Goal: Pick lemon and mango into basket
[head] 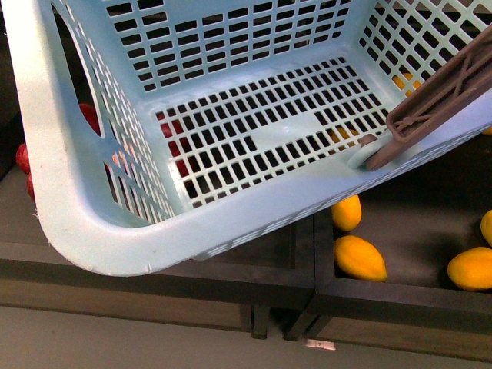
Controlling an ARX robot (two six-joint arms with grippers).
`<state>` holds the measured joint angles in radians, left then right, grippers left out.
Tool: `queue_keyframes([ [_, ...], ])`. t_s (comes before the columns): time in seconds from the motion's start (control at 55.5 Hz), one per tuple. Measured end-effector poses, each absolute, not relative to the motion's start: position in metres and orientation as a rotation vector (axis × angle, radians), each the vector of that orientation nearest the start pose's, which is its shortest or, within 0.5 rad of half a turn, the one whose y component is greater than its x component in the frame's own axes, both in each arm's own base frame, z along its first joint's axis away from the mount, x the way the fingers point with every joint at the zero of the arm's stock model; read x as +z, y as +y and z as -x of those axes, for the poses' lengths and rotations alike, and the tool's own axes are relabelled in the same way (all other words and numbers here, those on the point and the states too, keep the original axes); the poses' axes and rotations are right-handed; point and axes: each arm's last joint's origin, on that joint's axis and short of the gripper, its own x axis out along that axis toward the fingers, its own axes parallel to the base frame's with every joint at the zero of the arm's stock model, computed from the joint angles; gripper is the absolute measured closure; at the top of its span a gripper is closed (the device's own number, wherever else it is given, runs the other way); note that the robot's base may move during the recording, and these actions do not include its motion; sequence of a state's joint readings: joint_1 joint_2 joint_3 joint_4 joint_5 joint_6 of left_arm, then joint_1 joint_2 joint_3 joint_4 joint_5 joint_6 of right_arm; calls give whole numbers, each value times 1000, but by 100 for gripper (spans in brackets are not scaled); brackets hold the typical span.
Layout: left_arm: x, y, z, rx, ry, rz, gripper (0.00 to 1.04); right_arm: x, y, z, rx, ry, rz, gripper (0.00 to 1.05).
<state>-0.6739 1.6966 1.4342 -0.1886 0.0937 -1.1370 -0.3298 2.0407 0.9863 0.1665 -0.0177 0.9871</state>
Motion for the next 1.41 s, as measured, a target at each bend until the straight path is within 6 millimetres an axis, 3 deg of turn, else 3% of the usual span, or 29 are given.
queue_keyframes([
  [0.144,318,-247,-305,-413,810,930,101,126,-130,-326,-594,584,-1037,42],
  [0.306,318,-247,-305,-413,810,930,101,183,-128,-300,-458,455,-991,42],
  [0.397,318,-247,-305,-412,810,929,101,225,-114,-283,-340,360,-956,42],
  [0.505,318,-247,-305,-413,810,930,101,253,-96,-272,-248,290,-917,42],
  [0.595,318,-247,-305,-413,810,930,101,278,-67,-261,-136,235,-848,42],
  [0.721,318,-247,-305,-413,810,930,101,288,-26,-253,-4,238,-766,42],
  [0.829,318,-247,-305,-413,810,930,101,284,10,-248,81,268,-681,42],
  [1.082,318,-247,-305,-413,810,930,101,268,56,-240,194,343,-564,42],
  [1.262,318,-247,-305,-412,810,930,101,260,61,-241,193,360,-517,7],
  [1.334,317,-247,-305,-411,810,927,101,264,53,-239,161,334,-508,9],
  [1.406,316,-247,-305,-411,813,926,101,273,32,-234,54,279,-504,9],
])
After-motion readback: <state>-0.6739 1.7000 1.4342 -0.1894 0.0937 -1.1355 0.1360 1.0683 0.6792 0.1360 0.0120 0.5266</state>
